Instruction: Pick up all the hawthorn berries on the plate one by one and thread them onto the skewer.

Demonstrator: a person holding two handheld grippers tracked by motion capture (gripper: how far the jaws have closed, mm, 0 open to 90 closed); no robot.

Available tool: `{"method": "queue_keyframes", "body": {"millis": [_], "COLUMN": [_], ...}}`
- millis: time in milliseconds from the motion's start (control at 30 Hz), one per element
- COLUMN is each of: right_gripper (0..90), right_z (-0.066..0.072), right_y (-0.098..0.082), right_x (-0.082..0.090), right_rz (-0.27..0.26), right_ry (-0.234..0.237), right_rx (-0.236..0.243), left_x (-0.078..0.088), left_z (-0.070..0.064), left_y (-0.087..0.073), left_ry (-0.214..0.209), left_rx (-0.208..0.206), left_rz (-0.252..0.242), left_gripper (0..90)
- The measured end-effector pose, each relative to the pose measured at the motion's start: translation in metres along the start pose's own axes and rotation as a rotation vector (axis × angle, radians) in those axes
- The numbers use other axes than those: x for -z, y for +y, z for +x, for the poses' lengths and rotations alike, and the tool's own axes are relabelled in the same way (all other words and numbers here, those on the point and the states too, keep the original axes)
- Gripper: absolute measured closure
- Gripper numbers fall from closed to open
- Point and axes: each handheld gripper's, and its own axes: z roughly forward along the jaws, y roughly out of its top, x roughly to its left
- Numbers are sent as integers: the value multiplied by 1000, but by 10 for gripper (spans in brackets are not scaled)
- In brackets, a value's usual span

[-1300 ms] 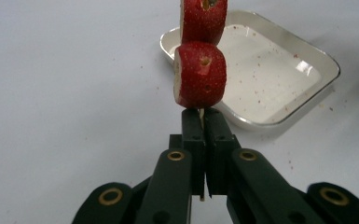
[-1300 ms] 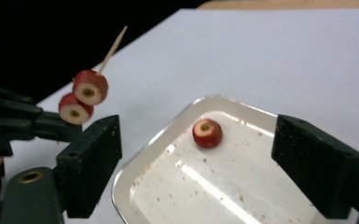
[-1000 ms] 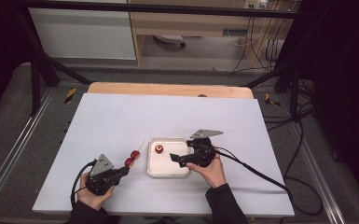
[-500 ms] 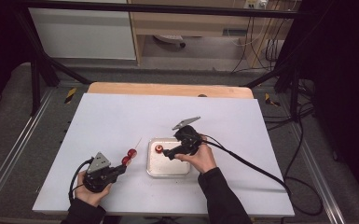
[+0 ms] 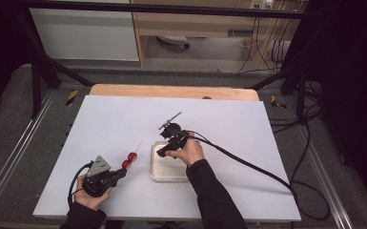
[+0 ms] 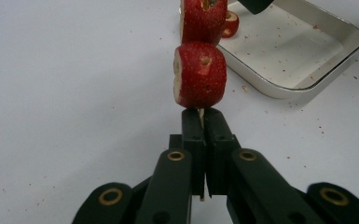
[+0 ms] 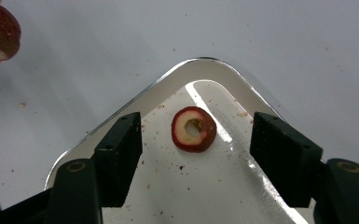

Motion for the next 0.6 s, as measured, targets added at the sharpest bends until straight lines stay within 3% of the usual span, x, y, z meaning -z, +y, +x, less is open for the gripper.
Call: {"method": "queue_keyframes", "body": {"millis": [67, 333, 600], "right_gripper": [370, 469, 550], "right_z": [-1, -9, -11], "right_y": [4, 9, 8], "right_x": [-4, -19, -25], "right_rz": [34, 108, 115], "right_ry": [-3, 31, 46], "right_rx": [15, -16, -8], "left_x": [0, -1, -2], "left_z": [0, 0, 0], "left_y": [0, 0, 0], "left_ry": [1, -1, -2], "left_rx": [-1, 2, 0], "left_rz": [-1, -2, 3], "left_gripper": [880, 880, 880]}}
